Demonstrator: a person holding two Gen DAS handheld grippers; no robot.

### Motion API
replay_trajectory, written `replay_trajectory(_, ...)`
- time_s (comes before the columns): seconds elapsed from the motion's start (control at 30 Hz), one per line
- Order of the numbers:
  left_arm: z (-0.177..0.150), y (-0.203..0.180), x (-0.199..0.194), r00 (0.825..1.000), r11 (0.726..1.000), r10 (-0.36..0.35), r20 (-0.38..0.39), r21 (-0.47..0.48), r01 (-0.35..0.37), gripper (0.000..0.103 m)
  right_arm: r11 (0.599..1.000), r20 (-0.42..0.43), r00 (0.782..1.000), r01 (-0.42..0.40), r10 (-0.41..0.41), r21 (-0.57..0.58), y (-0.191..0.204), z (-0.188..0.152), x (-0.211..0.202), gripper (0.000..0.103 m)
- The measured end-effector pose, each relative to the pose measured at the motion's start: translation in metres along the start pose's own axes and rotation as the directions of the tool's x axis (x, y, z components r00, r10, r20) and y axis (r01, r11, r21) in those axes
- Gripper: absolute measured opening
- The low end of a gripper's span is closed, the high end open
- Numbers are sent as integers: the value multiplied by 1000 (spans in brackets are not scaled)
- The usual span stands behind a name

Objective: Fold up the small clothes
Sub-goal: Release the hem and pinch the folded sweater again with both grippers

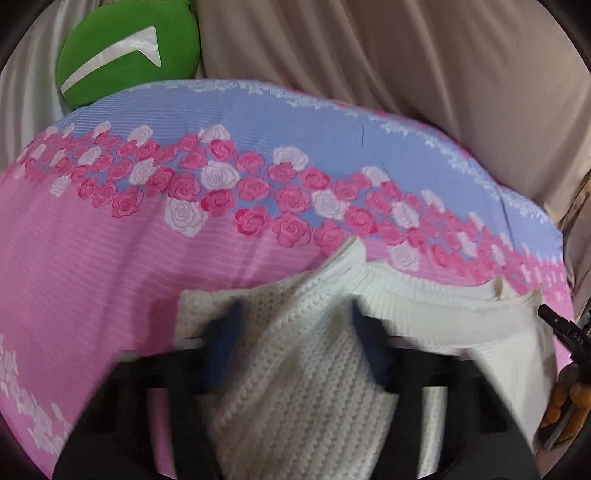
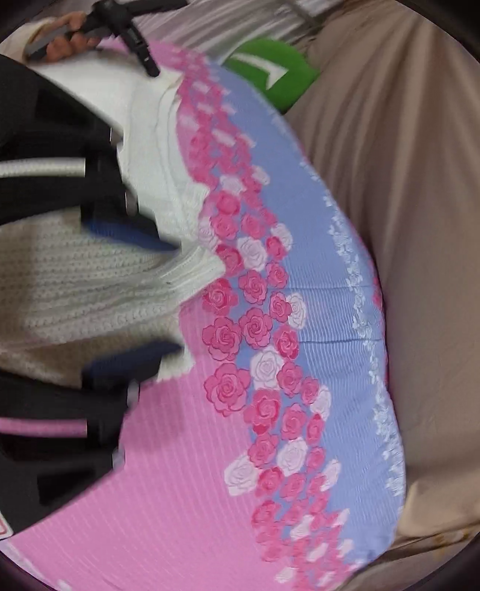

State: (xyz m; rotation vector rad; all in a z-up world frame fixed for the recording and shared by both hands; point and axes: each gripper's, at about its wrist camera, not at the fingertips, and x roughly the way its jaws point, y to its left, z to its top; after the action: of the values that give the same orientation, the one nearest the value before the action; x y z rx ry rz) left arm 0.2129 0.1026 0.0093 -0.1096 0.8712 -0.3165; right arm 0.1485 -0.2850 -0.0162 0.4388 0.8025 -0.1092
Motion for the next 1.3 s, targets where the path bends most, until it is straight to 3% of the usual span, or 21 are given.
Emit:
replay_trajectory(0.03,-1,3,1,999,999,-32,-12,-25,32,8,999,-2,999,-38,38,-20,4,1,-4,8)
replay_trajectory(0.1,-2,5,-23,996,998,-52,66,-36,54,7,981,100,976,-195,195,-18,10,1,-38,7)
replay_trajectory(0.13,-3,5,-37,992,997,-64,109,-29,67,7,957,187,939,-285,290,-52,13,0,-65,7)
replay_trajectory(0.2,-7,5,-73,975,994,-98,201,-19,104,7,927,307,874,-359,375,-112,10,-6,-101,7)
replay_trajectory(0.23,-7,5,-79,971,995,-89,220,-21,96,7,934,319,878,-343,358,-105,6,-6,-103,7)
replay_trajectory(0.27,-5,6,-77,974,998,-60,217,-23,67,7,960,273,920,-269,280,-79,-1,-3,-89,7)
replay_trajectory(0.3,-4,9,-65,982,1000,-14,190,-25,19,7,990,180,973,-135,141,-41,-10,-1,-60,7)
replay_trajectory(0.37,-6,20,-27,997,999,15,76,-45,-11,7,999,16,999,-42,41,17,-25,-5,-12,6)
replay_trajectory(0.43,-14,26,-12,999,998,13,36,-64,-11,7,996,60,994,-87,86,21,-22,-9,-25,6)
replay_trajectory(0.53,-20,19,-32,994,999,24,103,-34,-21,7,981,212,958,-181,192,-72,-2,-11,-72,6)
replay_trajectory(0.6,-21,18,-25,995,998,47,90,-33,-44,8,995,155,984,-73,84,-73,-2,-9,-51,6)
replay_trajectory(0.67,-23,22,-13,996,998,49,71,-41,-46,9,1000,-14,1000,-20,19,-10,-20,-11,-7,5)
replay_trajectory(0.7,-24,21,-16,995,998,57,77,-34,-55,9,998,15,998,-56,56,36,-25,-10,-12,5)
replay_trajectory(0.77,-27,15,-36,990,997,79,112,-21,-78,10,997,113,993,-47,40,53,-20,-12,-49,6)
replay_trajectory(0.83,-39,4,-68,980,996,91,178,9,-94,10,999,178,983,-52,50,8,-5,-20,-80,10)
replay_trajectory(0.87,-44,-3,-84,976,997,70,204,28,-77,10,995,190,977,-93,98,-36,12,-29,-96,11)
replay_trajectory(0.97,-64,-37,-116,972,995,-26,233,102,2,12,950,86,960,-247,267,-192,75,-67,-103,13)
replay_trajectory(1.07,-88,-73,-107,984,981,-100,145,181,73,14,877,-74,928,-368,364,-307,139,-117,-84,13)
replay_trajectory(1.13,-104,-86,-87,994,976,-79,78,208,61,16,845,-151,913,-407,378,-346,161,-145,-70,12)
replay_trajectory(1.2,-119,-78,-74,998,979,-54,28,196,47,16,854,-186,925,-378,331,-358,159,-162,-61,12)
replay_trajectory(1.3,-134,-44,-82,999,989,-41,32,141,36,16,910,-158,951,-300,264,-287,105,-163,-65,2)
